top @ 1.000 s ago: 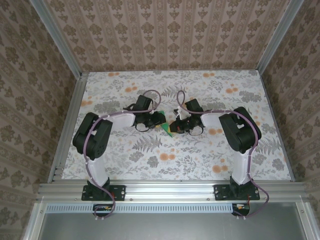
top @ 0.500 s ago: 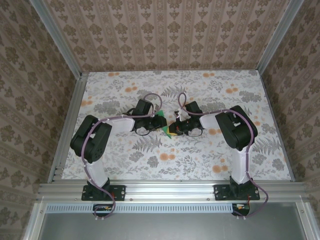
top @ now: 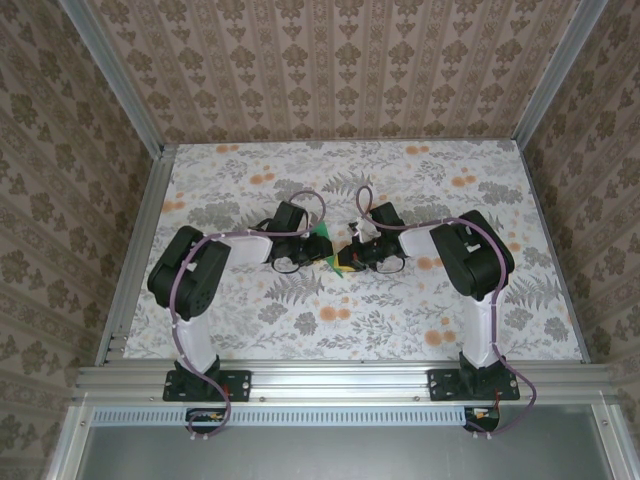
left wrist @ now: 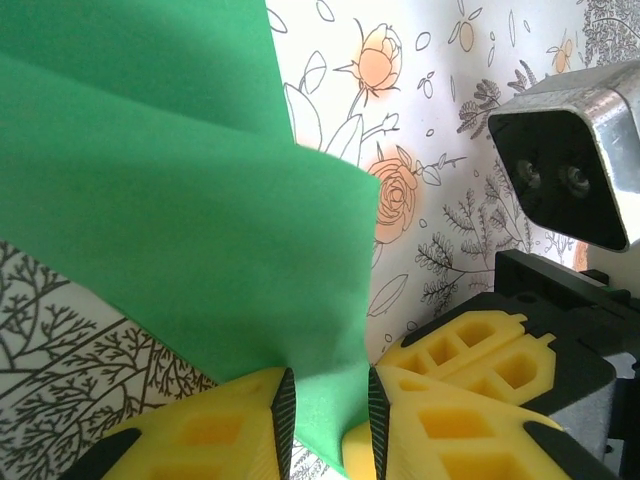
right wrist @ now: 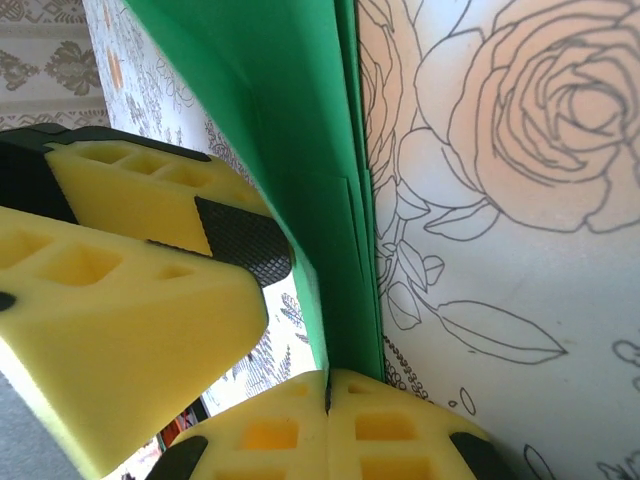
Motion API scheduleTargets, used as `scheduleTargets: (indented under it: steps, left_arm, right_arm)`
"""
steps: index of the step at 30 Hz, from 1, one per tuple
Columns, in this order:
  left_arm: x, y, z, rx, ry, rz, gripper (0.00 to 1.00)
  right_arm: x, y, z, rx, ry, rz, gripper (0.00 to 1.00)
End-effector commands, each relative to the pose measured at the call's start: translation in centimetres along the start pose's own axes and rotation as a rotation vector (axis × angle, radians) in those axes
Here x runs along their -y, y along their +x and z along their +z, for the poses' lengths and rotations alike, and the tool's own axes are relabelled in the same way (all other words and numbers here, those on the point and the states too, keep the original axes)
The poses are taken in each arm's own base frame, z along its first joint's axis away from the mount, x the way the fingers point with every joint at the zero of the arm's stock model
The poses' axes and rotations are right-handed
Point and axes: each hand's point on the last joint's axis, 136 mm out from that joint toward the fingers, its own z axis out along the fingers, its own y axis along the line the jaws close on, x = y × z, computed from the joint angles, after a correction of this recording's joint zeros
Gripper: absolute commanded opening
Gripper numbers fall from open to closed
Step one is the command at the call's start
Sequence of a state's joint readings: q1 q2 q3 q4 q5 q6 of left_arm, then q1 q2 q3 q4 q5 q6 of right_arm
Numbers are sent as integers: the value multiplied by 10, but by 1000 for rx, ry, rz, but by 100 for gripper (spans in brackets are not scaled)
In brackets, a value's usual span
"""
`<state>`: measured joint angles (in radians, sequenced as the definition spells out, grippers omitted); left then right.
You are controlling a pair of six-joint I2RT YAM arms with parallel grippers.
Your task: Fold a paper plane with a square sheet of paper (pick it up from the middle)
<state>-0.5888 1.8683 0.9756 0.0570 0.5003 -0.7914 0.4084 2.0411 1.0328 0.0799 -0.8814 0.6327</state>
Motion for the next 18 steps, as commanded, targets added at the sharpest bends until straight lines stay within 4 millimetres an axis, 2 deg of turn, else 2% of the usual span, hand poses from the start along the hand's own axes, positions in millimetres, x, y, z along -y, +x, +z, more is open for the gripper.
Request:
scheduleTargets:
  steps: [1, 7, 12, 18]
  left_arm:
    - [-4, 1, 6, -14, -26, 16, 29]
    - [-9, 3, 8, -27, -50, -3, 29]
    - [-20, 7, 11, -51, -99, -31, 28]
    - [-28, 11, 12, -67, -139, -53, 28]
  right_arm:
    - [21, 11, 6, -45, 47, 77, 0]
    - [22, 10, 5, -46, 57, 79, 0]
    - [13, 7, 0, -34, 55, 60, 0]
    - [-5, 1, -16, 7, 57, 19, 15]
